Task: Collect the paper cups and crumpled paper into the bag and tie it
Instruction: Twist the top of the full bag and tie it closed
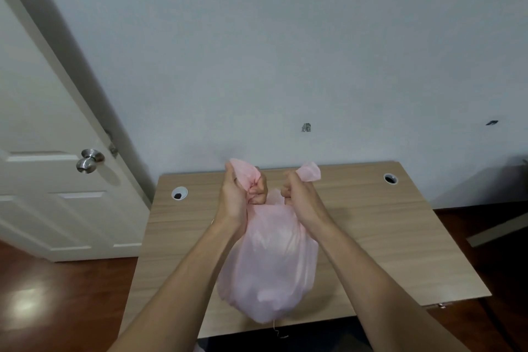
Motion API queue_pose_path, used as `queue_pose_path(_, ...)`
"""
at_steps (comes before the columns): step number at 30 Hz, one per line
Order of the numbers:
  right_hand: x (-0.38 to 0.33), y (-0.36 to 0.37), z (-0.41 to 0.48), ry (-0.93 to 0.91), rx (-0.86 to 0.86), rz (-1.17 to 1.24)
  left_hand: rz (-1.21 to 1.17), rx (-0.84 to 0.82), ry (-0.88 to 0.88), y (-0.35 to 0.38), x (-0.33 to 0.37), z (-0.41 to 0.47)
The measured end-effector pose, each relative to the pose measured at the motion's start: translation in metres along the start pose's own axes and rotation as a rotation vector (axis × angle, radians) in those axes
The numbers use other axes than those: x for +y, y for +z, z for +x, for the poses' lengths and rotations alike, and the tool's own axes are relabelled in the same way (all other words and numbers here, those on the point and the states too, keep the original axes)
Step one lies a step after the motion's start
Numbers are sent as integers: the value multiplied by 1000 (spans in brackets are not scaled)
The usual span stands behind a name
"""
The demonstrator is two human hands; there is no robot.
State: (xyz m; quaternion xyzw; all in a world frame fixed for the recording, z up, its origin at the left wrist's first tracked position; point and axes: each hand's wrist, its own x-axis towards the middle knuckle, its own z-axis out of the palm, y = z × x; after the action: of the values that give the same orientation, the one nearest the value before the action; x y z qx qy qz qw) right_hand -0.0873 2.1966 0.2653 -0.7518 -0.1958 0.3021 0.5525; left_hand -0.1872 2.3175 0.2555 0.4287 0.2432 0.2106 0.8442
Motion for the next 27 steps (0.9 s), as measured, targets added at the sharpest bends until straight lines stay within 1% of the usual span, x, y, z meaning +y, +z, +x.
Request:
queue_pose_path(3,6,-1,1,2,-60,-32,82,21,-55,-4,1,-5)
queue_pose_path(6,11,-2,2,-12,-124,-148,305,54,-18,1,4,-15)
queue_pose_path(9,17,-1,5,-119,-179,-428,392,-112,-3,4,4,-21)
queue_pose_path(11,16,1,5,-129,-240,-567,460,-228,-50,3,3,-21)
queue_pose_path(12,15,2,2,-145,-272,-596,503,-259,-56,4,3,-21)
queue_pose_path(13,15,4,-1,-171,-291,-600,549,-229,-27,3,2,-19)
queue_pose_path(14,18,6,-1,-196,-301,-588,546,-185,4,5,3,-19)
queue_pose_path(16,19,6,-1,-204,-294,-533,412,-66,29,7,4,-19)
queue_pose_path(19,14,2,-4,-198,-256,-398,237,87,-27,1,5,-19)
queue_pose_path(21,12,-1,-7,-177,-250,-298,156,115,-32,-5,4,-17)
queue_pose_path(24,16,-3,-11,-145,-227,-219,103,143,-36,-10,2,-16)
queue_pose_path(27,13,-6,-12,-57,-224,12,67,148,-37,-10,2,-17)
